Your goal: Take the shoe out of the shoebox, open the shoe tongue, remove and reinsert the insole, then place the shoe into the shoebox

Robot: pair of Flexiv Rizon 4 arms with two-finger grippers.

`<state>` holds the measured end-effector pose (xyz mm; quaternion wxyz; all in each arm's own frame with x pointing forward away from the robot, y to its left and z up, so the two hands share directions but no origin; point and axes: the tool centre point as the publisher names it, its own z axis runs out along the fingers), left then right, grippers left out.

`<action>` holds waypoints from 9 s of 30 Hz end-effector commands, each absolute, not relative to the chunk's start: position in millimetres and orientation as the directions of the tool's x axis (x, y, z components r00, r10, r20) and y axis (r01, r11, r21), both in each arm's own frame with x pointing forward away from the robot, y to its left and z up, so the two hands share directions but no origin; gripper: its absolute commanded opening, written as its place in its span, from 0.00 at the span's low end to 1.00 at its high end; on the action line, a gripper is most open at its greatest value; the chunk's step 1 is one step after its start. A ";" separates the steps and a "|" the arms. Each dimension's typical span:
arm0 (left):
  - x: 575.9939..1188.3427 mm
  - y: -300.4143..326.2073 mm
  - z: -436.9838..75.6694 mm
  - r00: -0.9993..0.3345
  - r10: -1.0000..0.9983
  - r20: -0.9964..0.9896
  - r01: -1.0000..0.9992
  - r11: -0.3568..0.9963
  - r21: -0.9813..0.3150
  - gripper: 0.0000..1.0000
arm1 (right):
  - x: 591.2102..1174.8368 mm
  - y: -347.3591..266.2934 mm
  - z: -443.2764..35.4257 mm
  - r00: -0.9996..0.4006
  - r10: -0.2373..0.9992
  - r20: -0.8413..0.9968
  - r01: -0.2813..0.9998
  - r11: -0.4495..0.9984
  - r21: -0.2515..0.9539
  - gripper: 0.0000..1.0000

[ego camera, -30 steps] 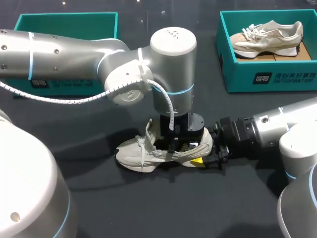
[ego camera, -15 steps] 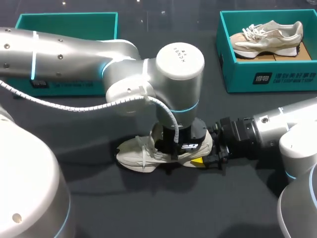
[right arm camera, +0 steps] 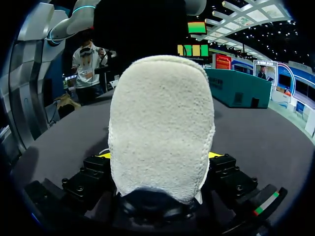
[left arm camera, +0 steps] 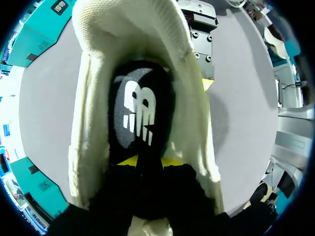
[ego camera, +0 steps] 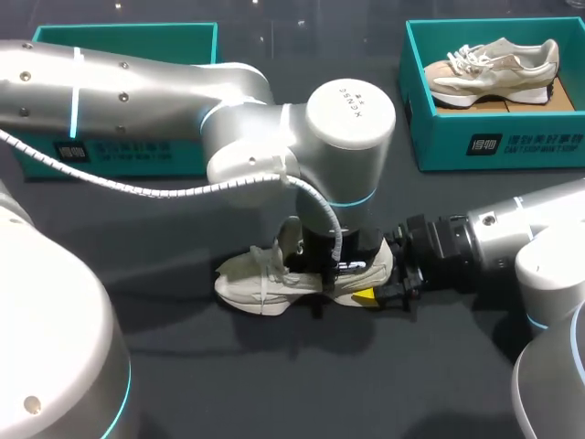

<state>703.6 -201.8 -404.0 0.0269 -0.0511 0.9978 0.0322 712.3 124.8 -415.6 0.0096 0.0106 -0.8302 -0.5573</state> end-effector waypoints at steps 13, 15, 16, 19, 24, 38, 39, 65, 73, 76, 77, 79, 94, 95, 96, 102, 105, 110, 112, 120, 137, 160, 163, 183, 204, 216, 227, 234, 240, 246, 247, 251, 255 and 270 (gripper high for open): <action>726.5 -187.0 -411.8 -0.993 -0.069 0.091 -0.073 0.997 -0.039 0.00 | 710.1 125.9 -416.5 -1.000 -0.028 0.004 -0.007 0.381 0.925 0.00; 724.6 -184.5 -405.7 -0.991 -0.061 0.120 -0.070 0.995 -0.073 0.00 | 710.1 125.9 -416.5 -1.000 -0.028 0.004 -0.007 0.381 0.925 0.00; 723.8 -182.7 -402.8 -0.989 -0.056 0.136 -0.068 0.993 -0.091 0.00 | 710.1 125.9 -416.5 -1.000 -0.028 0.004 -0.007 0.381 0.925 0.00; 721.7 -176.5 -394.8 -0.984 -0.042 0.173 -0.067 0.987 -0.143 0.00 | 710.1 125.9 -416.5 -1.000 -0.028 0.004 -0.007 0.381 0.925 0.00; 719.9 -168.5 -384.8 -0.976 -0.032 0.217 -0.077 0.975 -0.207 0.00 | 710.1 125.9 -416.5 -1.000 -0.028 0.004 -0.007 0.381 0.925 0.00; 709.1 -179.1 -355.6 -0.980 0.060 0.189 -0.003 0.949 -0.317 0.00 | 710.1 125.9 -416.5 -1.000 -0.028 0.004 -0.007 0.381 0.925 0.00; 708.1 -181.9 -352.5 -0.981 0.069 0.181 0.007 0.946 -0.324 0.00 | 710.1 125.9 -416.5 -1.000 -0.028 0.004 -0.007 0.381 0.925 0.00; 710.0 -184.8 -320.3 -0.996 -0.001 0.087 -0.036 0.913 -0.406 0.00 | 710.1 125.9 -416.5 -1.000 -0.028 0.004 -0.007 0.381 0.925 0.00; 717.1 -221.3 -312.8 -0.999 -0.019 0.040 -0.034 0.919 -0.393 0.00 | 710.1 125.9 -416.5 -1.000 -0.028 0.004 -0.007 0.381 0.925 0.00; 715.6 -233.0 -311.1 -1.000 -0.027 0.012 -0.030 0.922 -0.387 0.00 | 710.1 125.9 -416.5 -1.000 -0.028 0.004 -0.007 0.381 0.925 0.00; 715.3 -236.0 -310.6 -1.000 -0.028 0.006 -0.028 0.922 -0.386 0.00 | 710.1 125.9 -416.5 -1.000 -0.028 0.004 -0.007 0.381 0.925 0.00; 714.0 -240.4 -311.0 -0.999 -0.033 -0.004 -0.029 0.924 -0.382 0.00 | 710.1 125.9 -416.5 -1.000 -0.028 0.004 -0.007 0.381 0.925 0.00; 708.0 -232.8 -315.0 -0.996 -0.089 -0.030 -0.070 0.918 -0.390 0.42 | 710.1 125.9 -416.5 -1.000 -0.028 0.004 -0.007 0.381 0.925 0.00; 707.2 -232.7 -314.8 -0.995 -0.092 -0.034 -0.071 0.916 -0.394 0.42 | 710.1 125.9 -416.5 -1.000 -0.028 0.004 -0.007 0.381 0.925 0.00; 706.4 -233.2 -314.7 -0.995 -0.096 -0.039 -0.073 0.914 -0.399 0.43 | 710.1 125.9 -416.5 -1.000 -0.028 0.004 -0.007 0.381 0.925 0.00; 702.1 -238.8 -314.7 -0.994 -0.092 -0.059 -0.058 0.900 -0.433 0.50 | 710.1 125.9 -416.5 -1.000 -0.028 0.004 -0.007 0.381 0.925 0.00; 701.4 -243.5 -315.2 -0.992 -0.101 -0.076 -0.056 0.892 -0.449 0.49 | 710.1 125.9 -416.5 -1.000 -0.028 0.004 -0.007 0.381 0.925 0.00; 702.7 -251.1 -317.2 -0.988 -0.115 -0.101 -0.054 0.880 -0.472 0.49 | 710.1 125.9 -416.5 -1.000 -0.028 0.004 -0.007 0.381 0.925 0.00; 703.9 -253.4 -318.7 -0.987 -0.123 -0.104 -0.059 0.875 -0.480 0.49 | 710.1 125.9 -416.5 -1.000 -0.028 0.004 -0.007 0.381 0.925 0.00; 708.7 -262.3 -327.0 -0.981 -0.158 -0.113 -0.079 0.857 -0.509 0.57 | 710.1 125.9 -416.5 -1.000 -0.028 0.004 -0.007 0.381 0.925 0.00; 726.9 -273.2 -339.3 -0.980 -0.179 -0.088 -0.107 0.845 -0.524 0.41 | 710.1 125.9 -416.5 -1.000 -0.028 0.004 -0.007 0.381 0.925 0.00; 725.4 -283.7 -286.9 -0.991 -0.051 0.125 -0.113 0.815 -0.568 0.00 | 710.1 125.9 -416.5 -1.000 -0.028 0.004 -0.007 0.381 0.925 0.00; 721.1 -287.0 -267.9 -0.986 -0.014 0.166 -0.110 0.802 -0.587 0.00 | 710.1 125.9 -416.5 -1.000 -0.028 0.004 -0.007 0.381 0.925 0.00; 695.6 -290.9 -188.1 -0.955 0.113 0.273 -0.113 0.713 -0.692 0.00 | 710.1 125.9 -416.5 -1.000 -0.028 0.004 -0.007 0.381 0.925 0.00; 671.0 -248.8 -44.4 -0.959 0.066 0.274 -0.227 0.397 -0.889 0.00 | 710.1 125.9 -416.5 -1.000 -0.028 0.004 -0.007 0.381 0.925 0.00; 671.6 -237.2 -42.1 -0.936 0.072 0.344 -0.302 0.333 -0.893 0.00 | 710.1 125.9 -416.5 -1.000 -0.028 0.004 -0.007 0.381 0.925 0.00; 646.2 -212.6 38.4 -0.921 0.061 0.384 -0.374 0.139 -0.917 0.00 | 710.1 125.9 -416.5 -1.000 -0.028 0.004 -0.007 0.381 0.925 0.00; 646.2 -212.6 38.4 -0.921 0.061 0.384 -0.374 0.139 -0.917 0.00 | 710.1 125.9 -416.5 -1.000 -0.028 0.004 -0.007 0.381 0.925 0.00; 645.7 -208.1 45.9 -0.921 0.071 0.384 -0.375 0.111 -0.920 0.00 | 710.1 125.9 -416.5 -1.000 -0.028 0.004 -0.007 0.381 0.925 0.00; 632.7 -201.5 74.3 -0.935 0.074 0.347 -0.339 0.106 -0.935 0.00 | 710.1 125.9 -416.5 -1.000 -0.028 0.004 -0.007 0.381 0.925 0.00; 630.6 -200.1 78.4 -0.934 0.068 0.350 -0.341 0.109 -0.934 0.00 | 710.1 125.9 -416.5 -1.000 -0.028 0.004 -0.007 0.381 0.925 0.00; 623.6 -194.3 89.9 -0.934 0.059 0.351 -0.345 0.094 -0.934 0.00 | 710.1 125.9 -416.5 -1.000 -0.028 0.004 -0.007 0.381 0.925 0.00; 618.6 -192.7 91.4 -0.930 0.040 0.366 -0.361 0.085 -0.929 0.00 | 710.1 125.9 -416.5 -1.000 -0.028 0.004 -0.007 0.381 0.925 0.00; 606.6 -189.4 59.4 -0.868 0.009 0.497 -0.496 0.055 -0.867 0.00 | 710.1 125.9 -416.5 -1.000 -0.028 0.004 -0.007 0.381 0.925 0.00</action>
